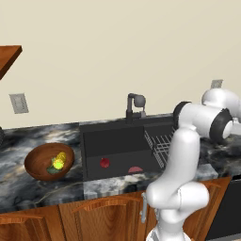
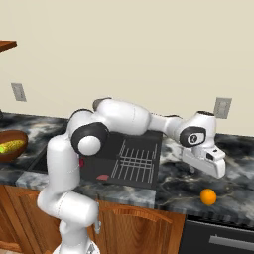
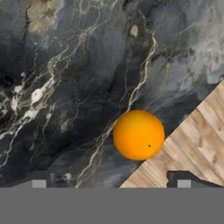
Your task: There is a mixed pile of frozen fruits and vegetables on the counter. Locate all the frozen vegetables and place the items in a bowl on the counter. Take all the frozen fruits and defrost them in a running sink.
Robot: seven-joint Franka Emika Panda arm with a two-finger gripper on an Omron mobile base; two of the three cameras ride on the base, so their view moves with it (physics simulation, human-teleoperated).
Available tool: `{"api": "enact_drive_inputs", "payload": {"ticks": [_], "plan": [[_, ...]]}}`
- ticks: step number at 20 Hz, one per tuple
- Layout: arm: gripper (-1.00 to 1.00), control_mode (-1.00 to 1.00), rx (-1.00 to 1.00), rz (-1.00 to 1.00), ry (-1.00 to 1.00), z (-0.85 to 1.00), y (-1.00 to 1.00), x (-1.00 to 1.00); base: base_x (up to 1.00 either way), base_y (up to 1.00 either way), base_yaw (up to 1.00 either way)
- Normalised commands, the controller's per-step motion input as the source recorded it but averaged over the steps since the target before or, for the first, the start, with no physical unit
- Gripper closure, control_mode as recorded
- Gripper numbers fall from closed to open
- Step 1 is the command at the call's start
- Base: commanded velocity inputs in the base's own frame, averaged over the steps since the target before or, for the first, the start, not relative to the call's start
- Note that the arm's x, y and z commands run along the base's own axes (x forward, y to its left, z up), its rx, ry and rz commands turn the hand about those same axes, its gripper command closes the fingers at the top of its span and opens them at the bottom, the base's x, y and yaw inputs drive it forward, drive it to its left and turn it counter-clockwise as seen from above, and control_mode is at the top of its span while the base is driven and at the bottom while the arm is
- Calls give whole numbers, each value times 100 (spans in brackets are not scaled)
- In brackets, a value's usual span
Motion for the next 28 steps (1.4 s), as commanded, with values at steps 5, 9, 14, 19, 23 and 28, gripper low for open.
{"api": "enact_drive_inputs", "payload": {"ticks": [5,9,14,19,23,28], "plan": [[-100,-100,3,1,-14,-29,-35,34,0,0,0],[-100,-100,-4,0,1,-5,-6,-13,0,0,0],[-100,-100,-6,0,1,0,5,-28,0,0,0],[-100,-100,-1,0,-1,-16,11,-32,0,0,0],[-100,-100,0,0,-1,-17,15,-23,0,0,0],[-100,-100,0,0,0,-15,9,-13,0,0,0]]}}
